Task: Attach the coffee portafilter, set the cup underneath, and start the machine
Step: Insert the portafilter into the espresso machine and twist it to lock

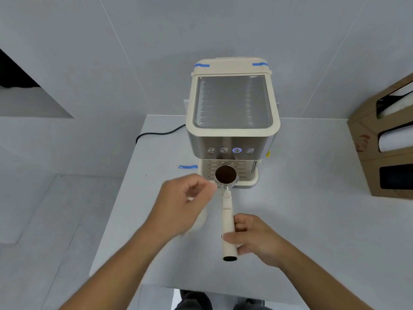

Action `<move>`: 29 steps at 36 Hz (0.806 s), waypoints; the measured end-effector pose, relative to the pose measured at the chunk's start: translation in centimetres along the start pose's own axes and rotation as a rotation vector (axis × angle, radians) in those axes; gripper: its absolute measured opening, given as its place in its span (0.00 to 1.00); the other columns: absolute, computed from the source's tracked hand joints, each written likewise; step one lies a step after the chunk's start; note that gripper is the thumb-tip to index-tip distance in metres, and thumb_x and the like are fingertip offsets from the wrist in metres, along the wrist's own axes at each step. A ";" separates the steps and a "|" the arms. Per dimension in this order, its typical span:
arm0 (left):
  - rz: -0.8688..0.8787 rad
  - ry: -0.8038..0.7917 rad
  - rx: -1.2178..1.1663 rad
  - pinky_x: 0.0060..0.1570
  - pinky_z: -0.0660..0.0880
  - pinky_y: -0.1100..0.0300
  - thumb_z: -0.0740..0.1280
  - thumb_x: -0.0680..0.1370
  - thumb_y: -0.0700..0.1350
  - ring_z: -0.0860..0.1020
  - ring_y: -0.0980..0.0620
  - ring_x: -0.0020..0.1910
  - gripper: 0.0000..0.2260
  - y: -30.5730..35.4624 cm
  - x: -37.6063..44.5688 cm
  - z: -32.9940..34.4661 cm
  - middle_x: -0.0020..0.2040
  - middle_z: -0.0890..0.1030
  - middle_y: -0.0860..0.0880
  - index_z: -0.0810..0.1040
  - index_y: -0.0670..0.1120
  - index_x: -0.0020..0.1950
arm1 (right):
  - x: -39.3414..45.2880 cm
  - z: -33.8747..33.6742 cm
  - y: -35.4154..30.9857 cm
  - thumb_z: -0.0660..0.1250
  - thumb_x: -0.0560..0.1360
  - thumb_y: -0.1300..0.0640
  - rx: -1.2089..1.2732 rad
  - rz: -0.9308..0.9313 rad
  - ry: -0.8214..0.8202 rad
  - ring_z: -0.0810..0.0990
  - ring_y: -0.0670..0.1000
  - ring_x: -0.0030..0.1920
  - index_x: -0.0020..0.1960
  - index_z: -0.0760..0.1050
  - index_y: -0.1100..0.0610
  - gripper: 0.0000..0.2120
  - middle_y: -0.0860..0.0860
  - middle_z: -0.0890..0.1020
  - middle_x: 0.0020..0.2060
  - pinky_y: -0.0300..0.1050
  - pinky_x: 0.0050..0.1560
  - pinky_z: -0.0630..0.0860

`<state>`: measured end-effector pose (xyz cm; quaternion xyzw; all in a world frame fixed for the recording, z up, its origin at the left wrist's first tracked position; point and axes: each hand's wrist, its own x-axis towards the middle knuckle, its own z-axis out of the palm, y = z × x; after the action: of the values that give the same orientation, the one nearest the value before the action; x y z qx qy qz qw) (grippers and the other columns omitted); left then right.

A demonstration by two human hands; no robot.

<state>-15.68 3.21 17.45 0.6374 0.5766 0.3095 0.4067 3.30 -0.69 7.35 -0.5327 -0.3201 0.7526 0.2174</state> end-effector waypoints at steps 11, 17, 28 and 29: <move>0.419 0.088 0.418 0.59 0.70 0.69 0.67 0.76 0.52 0.77 0.60 0.60 0.14 4.7 5.9 -3.4 0.60 0.82 0.54 0.82 0.48 0.58 | 1.8 -0.3 -2.0 0.73 0.72 0.68 0.027 -0.011 0.042 0.86 0.53 0.43 0.60 0.76 0.61 0.18 0.57 0.83 0.45 0.49 0.42 0.83; 0.421 -0.017 0.523 0.67 0.69 0.58 0.66 0.78 0.54 0.74 0.55 0.67 0.18 6.1 10.5 -3.1 0.69 0.76 0.51 0.77 0.49 0.66 | 2.4 -0.7 -3.1 0.73 0.71 0.67 0.026 -0.017 0.066 0.85 0.54 0.44 0.60 0.75 0.61 0.19 0.59 0.82 0.48 0.52 0.44 0.83; 0.405 -0.279 0.696 0.70 0.63 0.52 0.58 0.80 0.59 0.65 0.47 0.73 0.23 6.6 15.6 -1.3 0.74 0.69 0.49 0.69 0.52 0.73 | 3.4 -1.1 -4.5 0.73 0.72 0.68 0.041 -0.047 0.068 0.85 0.54 0.43 0.63 0.74 0.60 0.22 0.59 0.81 0.50 0.51 0.44 0.83; 0.400 -0.287 0.719 0.73 0.59 0.52 0.58 0.80 0.60 0.61 0.48 0.76 0.25 6.4 16.0 -1.3 0.77 0.65 0.50 0.66 0.54 0.75 | 3.5 -1.1 -4.6 0.73 0.71 0.67 0.040 -0.049 0.068 0.85 0.54 0.44 0.63 0.74 0.60 0.21 0.59 0.81 0.51 0.52 0.45 0.83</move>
<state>-11.38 19.17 22.49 0.8743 0.4504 0.0701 0.1669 3.10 5.11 8.04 -0.5457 -0.3103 0.7348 0.2570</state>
